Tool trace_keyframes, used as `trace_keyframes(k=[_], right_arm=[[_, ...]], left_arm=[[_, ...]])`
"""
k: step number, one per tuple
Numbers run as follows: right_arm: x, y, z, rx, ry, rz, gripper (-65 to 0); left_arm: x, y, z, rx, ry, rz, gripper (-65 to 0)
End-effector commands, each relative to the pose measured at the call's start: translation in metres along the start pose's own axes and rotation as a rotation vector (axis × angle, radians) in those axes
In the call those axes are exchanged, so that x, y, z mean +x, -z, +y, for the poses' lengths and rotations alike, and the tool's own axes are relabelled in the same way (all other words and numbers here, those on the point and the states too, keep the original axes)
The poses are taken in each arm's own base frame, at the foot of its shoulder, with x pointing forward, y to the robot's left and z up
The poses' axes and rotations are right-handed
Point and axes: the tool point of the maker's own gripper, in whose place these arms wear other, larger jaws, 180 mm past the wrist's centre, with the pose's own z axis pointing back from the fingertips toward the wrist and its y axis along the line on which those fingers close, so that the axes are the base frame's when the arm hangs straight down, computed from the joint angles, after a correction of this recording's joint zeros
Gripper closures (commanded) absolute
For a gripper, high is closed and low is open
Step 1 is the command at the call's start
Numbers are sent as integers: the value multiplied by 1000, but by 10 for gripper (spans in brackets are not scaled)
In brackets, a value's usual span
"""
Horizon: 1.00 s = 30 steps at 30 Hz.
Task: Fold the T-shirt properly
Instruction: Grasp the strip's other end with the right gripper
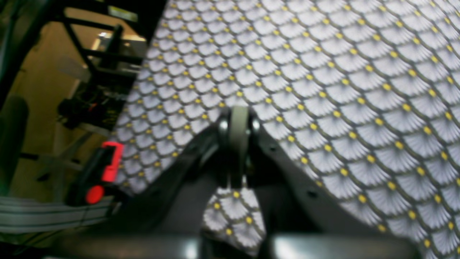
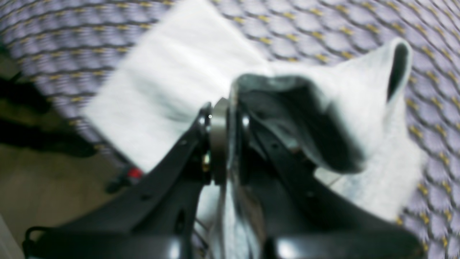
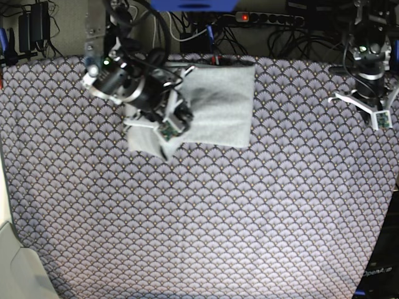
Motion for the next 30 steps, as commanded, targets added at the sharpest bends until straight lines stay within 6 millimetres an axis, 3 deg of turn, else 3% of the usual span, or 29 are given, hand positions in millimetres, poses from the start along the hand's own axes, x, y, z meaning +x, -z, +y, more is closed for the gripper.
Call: trace_keyframes(k=[1, 9, 14, 23, 30], right_arm=[[22, 0, 6, 23, -26, -68, 0], [35, 11, 36, 110, -87, -83, 0], [27, 27, 33, 131, -78, -42, 0], [33, 49, 25, 151, -72, -25, 0], [40, 60, 53, 225, -105, -23, 0]], left_arm=[[16, -1, 5, 13, 14, -57, -5], [15, -1, 3, 8, 9, -53, -5], [15, -1, 4, 10, 7, -54, -5], [9, -4, 5, 9, 15, -41, -5], [7, -5, 6, 10, 21, -37, -5]])
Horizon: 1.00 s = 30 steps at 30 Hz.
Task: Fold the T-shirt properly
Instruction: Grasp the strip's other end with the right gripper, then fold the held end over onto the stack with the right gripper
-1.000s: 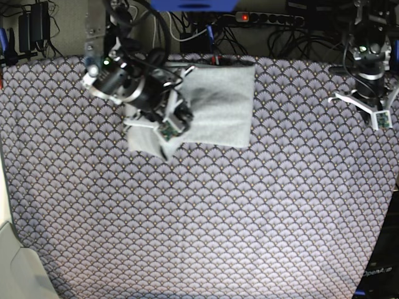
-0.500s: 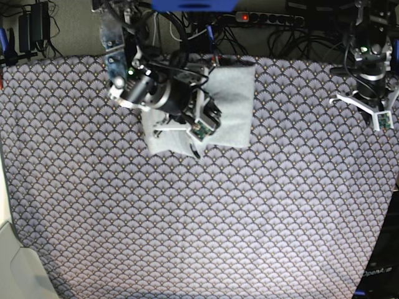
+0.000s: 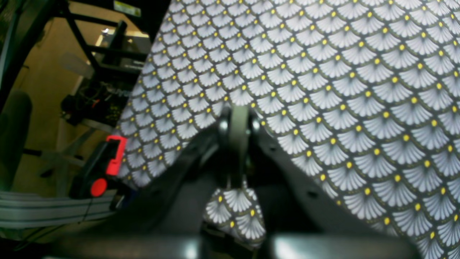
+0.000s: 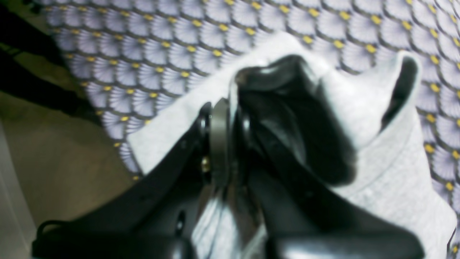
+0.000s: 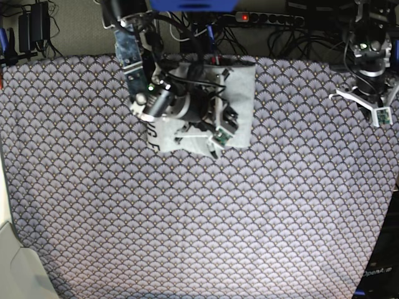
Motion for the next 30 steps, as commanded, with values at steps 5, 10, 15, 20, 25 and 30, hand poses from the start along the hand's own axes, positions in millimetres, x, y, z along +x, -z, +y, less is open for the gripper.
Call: trace_keyframes(k=[5, 10, 15, 20, 25, 30], right_arm=[[30, 2, 13, 36, -39, -80, 0], [22, 10, 11, 49, -21, -60, 0], [24, 11, 11, 50, -32, -60, 0], [21, 10, 8, 46, -39, -47, -144], [23, 9, 8, 43, -43, -56, -297], [49, -9, 5, 4, -89, -130, -305]], left_arm=[[13, -2, 4, 11, 13, -51, -5], [13, -2, 4, 10, 10, -48, -5], [12, -2, 4, 10, 10, -46, -5], [12, -2, 4, 8, 11, -44, -5], [12, -2, 4, 8, 11, -44, -5], [12, -2, 4, 9, 11, -44, -5]])
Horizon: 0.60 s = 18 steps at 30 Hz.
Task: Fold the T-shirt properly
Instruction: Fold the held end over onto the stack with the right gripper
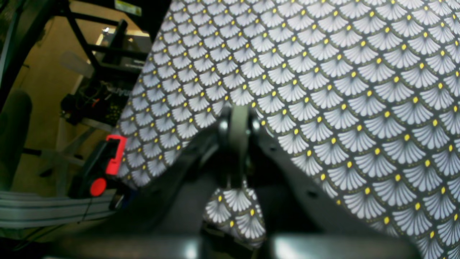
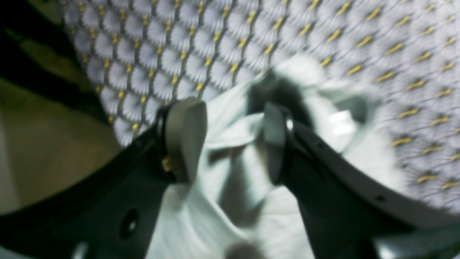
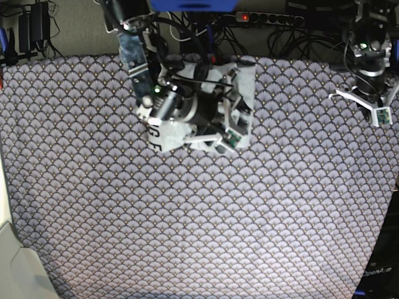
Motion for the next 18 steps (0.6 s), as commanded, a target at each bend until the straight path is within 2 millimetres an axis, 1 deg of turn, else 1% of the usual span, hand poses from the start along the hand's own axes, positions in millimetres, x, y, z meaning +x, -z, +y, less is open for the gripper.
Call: trace_keyframes(k=[1, 3, 5, 6, 8, 10, 13, 14, 16, 17, 18], right_arm=[[32, -9, 1, -6, -38, -99, -305], [48, -24, -2, -39, -84, -147, -305], [53, -37, -8, -72, -116, -165, -305], [50, -39, -11, -82, -121, -159, -304], [33, -42, -24, -108, -107, -117, -285], [13, -40, -28, -107, -84, -70, -252], [-19, -29, -26, -76, -41, 6, -156], [-29, -26, -26, -67, -30, 33, -115], [-42, -25, -28, -63, -27, 67, -25], [-46, -27, -29, -65, -30, 77, 0], [-49, -29, -30, -68, -34, 84, 0]], left_arm=[[12, -1, 4, 11, 13, -46, -5], [12, -1, 3, 8, 14, -46, -5], [11, -2, 2, 5, 14, -45, -5], [12, -1, 2, 5, 13, -46, -5], [12, -1, 2, 5, 12, -47, -5], [11, -1, 2, 6, 12, -46, -5], [11, -2, 3, 10, 7, -45, -5], [10, -2, 2, 10, 0, -45, -5], [9, -3, -2, 2, -5, -41, -5], [8, -3, -3, -2, -3, -38, -5], [6, -4, -6, -9, -4, -32, -5]])
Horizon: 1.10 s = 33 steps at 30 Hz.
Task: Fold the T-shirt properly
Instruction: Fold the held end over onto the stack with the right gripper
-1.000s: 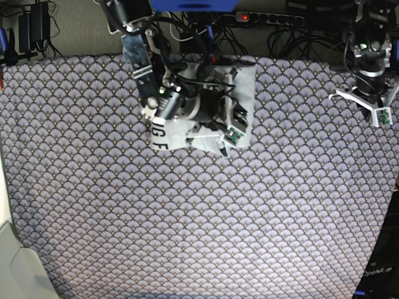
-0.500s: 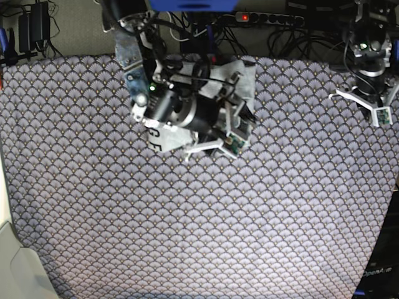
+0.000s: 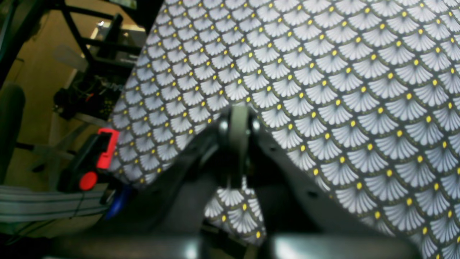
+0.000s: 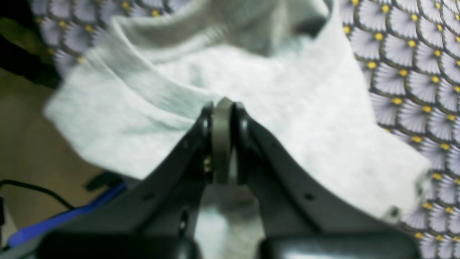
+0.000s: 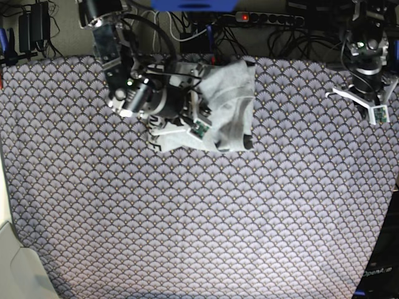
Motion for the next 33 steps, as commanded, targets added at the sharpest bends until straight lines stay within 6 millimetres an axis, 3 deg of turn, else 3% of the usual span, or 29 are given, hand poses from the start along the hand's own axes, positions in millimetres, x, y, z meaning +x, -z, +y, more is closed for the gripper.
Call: trace_keyframes(k=[1, 5, 10, 14, 21, 25, 30, 33], right_arm=[[12, -4, -2, -4, -12, -47, 0], [8, -1, 6, 16, 3, -39, 0], [22, 8, 17, 45, 37, -72, 0], [17, 23, 24, 83, 73, -47, 0], [8, 45, 43, 154, 135, -36, 0], [20, 47, 57, 187, 88, -69, 0], [53, 38, 33, 133, 21, -127, 0], [62, 41, 18, 115, -1, -130, 0]], left_arm=[[11, -2, -2, -6, 16, -43, -5], [8, -3, -7, -19, 15, -37, -5], [1, -5, -8, -11, -3, -21, -5], [-8, -10, -5, -11, 15, 1, -5], [-8, -9, -5, -10, 17, 2, -5], [-9, -10, -5, -10, 18, 4, -5], [-9, -10, -5, -10, 20, 7, -5], [-12, -11, -4, -11, 22, 12, -5]])
